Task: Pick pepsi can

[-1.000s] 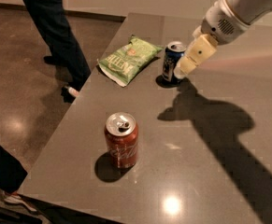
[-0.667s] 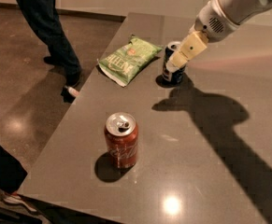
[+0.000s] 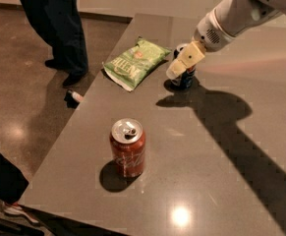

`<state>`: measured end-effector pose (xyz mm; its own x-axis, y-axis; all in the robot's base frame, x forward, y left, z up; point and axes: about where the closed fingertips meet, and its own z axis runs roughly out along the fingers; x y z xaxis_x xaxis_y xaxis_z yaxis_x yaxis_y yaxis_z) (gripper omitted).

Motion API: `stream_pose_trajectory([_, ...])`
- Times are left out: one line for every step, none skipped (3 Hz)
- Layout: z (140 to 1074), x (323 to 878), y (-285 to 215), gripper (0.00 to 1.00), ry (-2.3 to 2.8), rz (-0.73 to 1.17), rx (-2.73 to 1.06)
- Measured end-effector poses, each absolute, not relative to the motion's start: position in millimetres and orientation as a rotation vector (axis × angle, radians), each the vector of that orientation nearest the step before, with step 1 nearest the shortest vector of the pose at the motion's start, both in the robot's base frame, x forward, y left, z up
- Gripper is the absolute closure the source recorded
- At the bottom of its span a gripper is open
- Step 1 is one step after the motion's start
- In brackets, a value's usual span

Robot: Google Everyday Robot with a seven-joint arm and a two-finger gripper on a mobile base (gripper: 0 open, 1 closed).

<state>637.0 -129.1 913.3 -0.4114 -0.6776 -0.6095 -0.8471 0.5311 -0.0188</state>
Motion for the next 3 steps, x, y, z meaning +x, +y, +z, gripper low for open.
stream_pose_trajectory([915.4,639.9,-129.5,0.24,2.2,0.401,-1.249])
stream_pose_trajectory([927.4,641.4,-136.0,0.48,2.176,0.406,-1.249])
stream_pose_trajectory([951.0,641.1,-149.1,0.79,2.148,0.398,-1.248])
